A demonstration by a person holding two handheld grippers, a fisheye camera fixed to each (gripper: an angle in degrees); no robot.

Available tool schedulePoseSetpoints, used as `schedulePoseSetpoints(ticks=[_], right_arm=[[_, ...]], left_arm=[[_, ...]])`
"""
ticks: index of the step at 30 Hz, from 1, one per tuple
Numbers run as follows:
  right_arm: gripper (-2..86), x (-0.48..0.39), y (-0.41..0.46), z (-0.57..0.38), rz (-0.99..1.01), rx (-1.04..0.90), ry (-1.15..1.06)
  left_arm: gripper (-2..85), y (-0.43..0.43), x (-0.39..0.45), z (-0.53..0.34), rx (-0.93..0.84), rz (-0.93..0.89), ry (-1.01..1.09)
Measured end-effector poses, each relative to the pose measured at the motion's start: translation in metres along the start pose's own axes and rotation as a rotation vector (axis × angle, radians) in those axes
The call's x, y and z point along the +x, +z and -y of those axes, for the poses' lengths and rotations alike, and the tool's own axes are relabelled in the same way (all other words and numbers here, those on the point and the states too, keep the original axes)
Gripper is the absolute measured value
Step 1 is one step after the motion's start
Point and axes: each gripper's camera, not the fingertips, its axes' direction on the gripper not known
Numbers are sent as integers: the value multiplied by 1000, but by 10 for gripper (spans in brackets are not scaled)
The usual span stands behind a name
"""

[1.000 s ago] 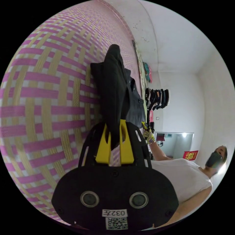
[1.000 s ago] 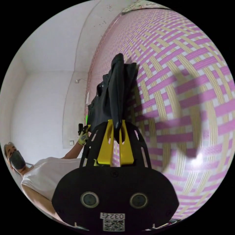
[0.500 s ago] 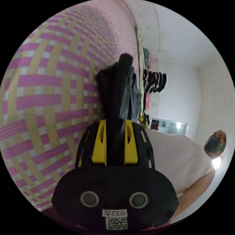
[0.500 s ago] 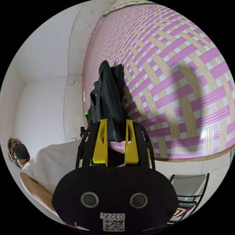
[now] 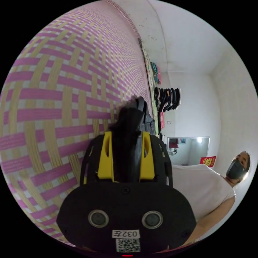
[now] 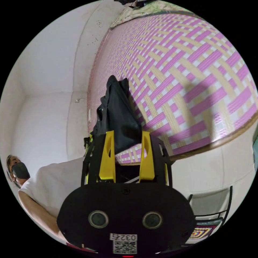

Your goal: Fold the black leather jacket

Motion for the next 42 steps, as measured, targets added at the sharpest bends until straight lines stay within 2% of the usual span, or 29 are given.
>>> schedulePoseSetpoints(ticks=[5,10,18,22,30,33,38,42], right_arm=[[140,4,1,-4,9,-130,-1],[134,18,-4,-14,134,-33,37],[124,37,-20,-15,325,136,50],[108,16,-12,-2,215,-42,-68],[67,-13,12,17,182,-243,-158],[49,-15,6,4,175,-211,-136],[32,-39,-14,-46,157,-45,-109],[17,-69,-32,-108,241,126,-77]], left_arm=[[115,9,-4,10,-7,6,20],[115,12,-23,7,41,-71,7],[115,49,-13,41,-113,-7,80],[113,46,-33,53,-91,-33,31],[87,51,-61,82,-117,-20,-17],[72,46,-83,92,-128,-38,-50],[50,40,-120,100,-112,-167,-91],[40,42,-144,106,-111,-418,-81]])
